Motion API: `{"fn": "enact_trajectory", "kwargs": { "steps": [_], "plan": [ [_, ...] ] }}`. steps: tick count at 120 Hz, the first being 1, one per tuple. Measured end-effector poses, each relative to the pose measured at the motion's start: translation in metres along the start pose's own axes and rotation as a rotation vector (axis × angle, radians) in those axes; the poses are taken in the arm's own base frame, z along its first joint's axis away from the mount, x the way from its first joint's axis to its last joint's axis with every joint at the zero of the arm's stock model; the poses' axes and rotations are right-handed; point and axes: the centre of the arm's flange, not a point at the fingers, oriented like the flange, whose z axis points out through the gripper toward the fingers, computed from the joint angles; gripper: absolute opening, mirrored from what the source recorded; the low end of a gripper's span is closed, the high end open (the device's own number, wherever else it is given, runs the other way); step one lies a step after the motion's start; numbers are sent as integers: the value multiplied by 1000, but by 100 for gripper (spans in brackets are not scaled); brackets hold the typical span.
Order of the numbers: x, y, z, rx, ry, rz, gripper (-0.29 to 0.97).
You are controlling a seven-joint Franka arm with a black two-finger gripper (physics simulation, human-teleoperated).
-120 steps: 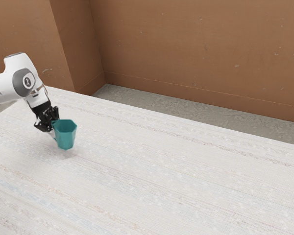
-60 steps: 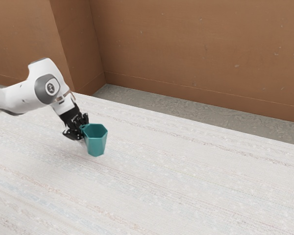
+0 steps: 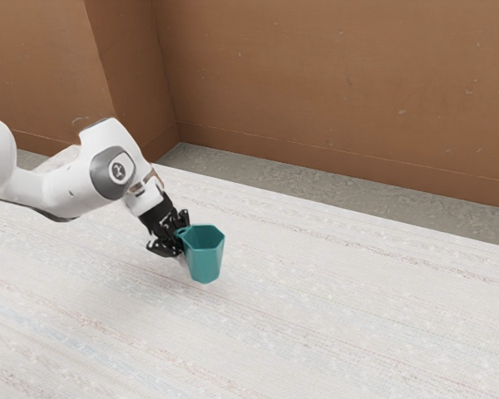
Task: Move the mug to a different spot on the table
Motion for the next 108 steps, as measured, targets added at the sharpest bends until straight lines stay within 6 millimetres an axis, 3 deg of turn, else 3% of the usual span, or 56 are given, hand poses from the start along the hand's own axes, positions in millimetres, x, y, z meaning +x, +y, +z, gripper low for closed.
{"fn": "enact_trajectory", "kwargs": {
  "steps": [28,79,108],
  "plan": [
    [-5,6,33,-18,26,-28,-11],
    [-16,11,52,-14,35,-64,-11],
    [-16,13,53,-31,32,-68,34]
  ]
}}
